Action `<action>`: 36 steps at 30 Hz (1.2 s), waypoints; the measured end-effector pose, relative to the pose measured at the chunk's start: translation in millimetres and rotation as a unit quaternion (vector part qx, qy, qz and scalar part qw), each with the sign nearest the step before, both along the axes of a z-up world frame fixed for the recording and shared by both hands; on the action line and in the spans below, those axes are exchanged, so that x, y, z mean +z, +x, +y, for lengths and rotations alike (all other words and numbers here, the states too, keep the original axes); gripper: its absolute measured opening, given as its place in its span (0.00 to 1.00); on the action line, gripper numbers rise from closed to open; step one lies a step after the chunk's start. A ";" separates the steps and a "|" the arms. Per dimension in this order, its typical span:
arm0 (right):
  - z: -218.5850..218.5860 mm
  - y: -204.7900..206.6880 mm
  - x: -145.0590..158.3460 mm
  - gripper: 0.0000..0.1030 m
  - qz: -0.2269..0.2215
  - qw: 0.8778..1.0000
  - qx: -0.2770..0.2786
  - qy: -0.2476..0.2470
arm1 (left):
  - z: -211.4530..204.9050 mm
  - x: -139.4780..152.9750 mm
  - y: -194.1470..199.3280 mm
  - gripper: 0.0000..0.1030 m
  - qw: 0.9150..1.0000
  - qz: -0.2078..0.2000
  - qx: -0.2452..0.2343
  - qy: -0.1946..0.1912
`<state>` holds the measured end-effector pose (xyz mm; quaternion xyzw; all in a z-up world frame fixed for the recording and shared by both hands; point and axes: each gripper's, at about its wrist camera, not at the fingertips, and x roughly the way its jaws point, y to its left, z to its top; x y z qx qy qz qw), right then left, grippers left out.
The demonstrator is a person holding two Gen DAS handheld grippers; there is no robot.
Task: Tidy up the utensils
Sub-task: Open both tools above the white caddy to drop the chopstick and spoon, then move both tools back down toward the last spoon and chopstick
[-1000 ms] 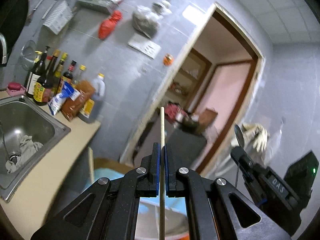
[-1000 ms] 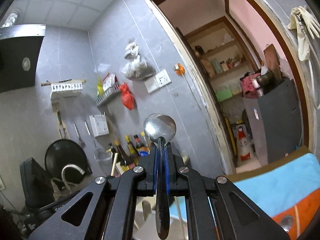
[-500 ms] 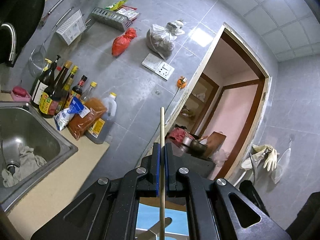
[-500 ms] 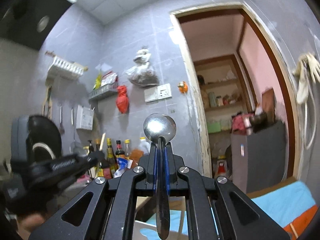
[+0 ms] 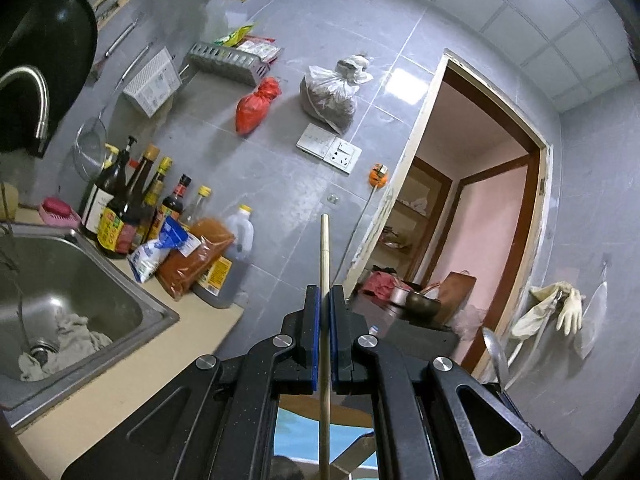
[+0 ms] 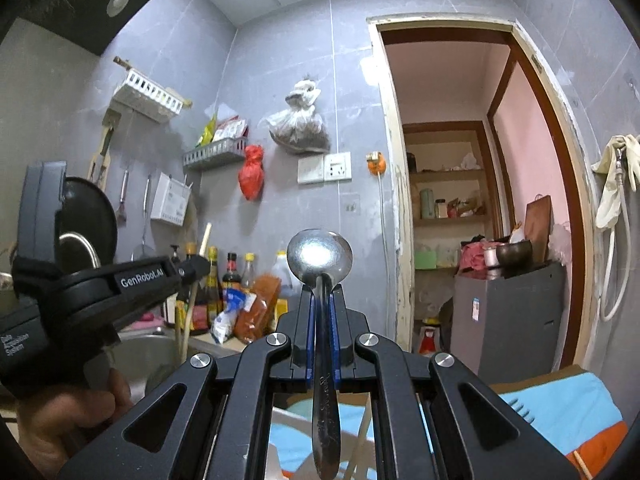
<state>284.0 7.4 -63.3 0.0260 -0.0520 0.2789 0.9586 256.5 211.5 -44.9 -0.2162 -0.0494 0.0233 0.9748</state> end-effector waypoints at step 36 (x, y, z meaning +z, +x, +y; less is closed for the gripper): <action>-49.8 -2.1 24.4 0.46 0.098 0.994 0.021 0.050 | -33.0 15.2 -36.5 0.46 0.992 0.106 -0.050 0.041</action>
